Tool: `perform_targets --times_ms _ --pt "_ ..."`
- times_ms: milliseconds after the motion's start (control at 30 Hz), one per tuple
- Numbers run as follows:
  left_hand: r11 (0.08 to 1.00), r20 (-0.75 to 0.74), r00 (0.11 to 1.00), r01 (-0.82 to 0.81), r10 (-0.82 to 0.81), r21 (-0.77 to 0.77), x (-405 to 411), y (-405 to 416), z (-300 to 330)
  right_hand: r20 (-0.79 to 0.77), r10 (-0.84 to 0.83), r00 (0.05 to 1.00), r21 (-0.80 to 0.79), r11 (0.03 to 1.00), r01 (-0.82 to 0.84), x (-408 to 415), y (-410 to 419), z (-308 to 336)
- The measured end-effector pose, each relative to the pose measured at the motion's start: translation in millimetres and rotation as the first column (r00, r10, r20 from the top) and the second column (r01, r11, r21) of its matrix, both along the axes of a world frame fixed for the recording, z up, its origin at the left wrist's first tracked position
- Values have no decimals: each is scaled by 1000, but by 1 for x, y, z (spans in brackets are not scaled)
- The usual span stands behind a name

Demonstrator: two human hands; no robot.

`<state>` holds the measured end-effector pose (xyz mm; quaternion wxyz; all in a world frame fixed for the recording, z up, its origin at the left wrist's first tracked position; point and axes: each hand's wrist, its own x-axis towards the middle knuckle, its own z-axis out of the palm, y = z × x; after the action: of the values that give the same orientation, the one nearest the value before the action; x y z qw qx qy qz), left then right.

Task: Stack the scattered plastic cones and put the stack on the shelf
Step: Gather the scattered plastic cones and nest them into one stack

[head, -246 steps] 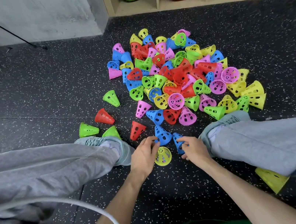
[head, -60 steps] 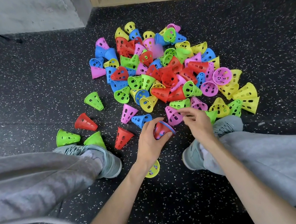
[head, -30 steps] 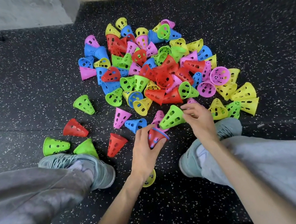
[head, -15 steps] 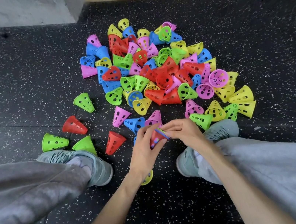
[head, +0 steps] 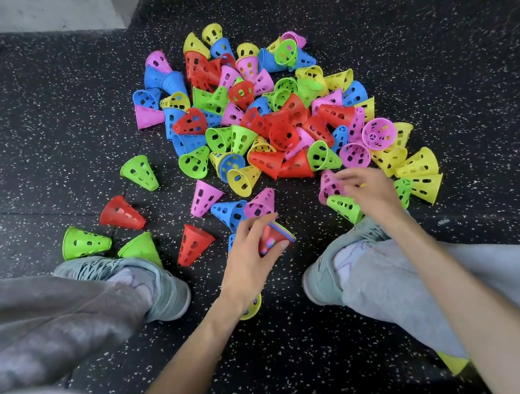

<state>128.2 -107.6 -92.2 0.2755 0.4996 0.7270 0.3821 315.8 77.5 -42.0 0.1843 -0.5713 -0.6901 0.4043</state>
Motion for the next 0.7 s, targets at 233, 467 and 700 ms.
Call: perform_targets --times_ms 233,467,700 --pt "1000 20 1000 -22 22 -9 0 0 0 319 -174 931 -1 983 184 17 15 -12" --pt "999 39 998 -41 41 -11 -1 -1 1 183 -218 959 -205 945 254 17 10 -19" --pt "999 52 997 -48 49 -20 -1 0 1 -61 -391 918 -298 885 357 10 10 -18"
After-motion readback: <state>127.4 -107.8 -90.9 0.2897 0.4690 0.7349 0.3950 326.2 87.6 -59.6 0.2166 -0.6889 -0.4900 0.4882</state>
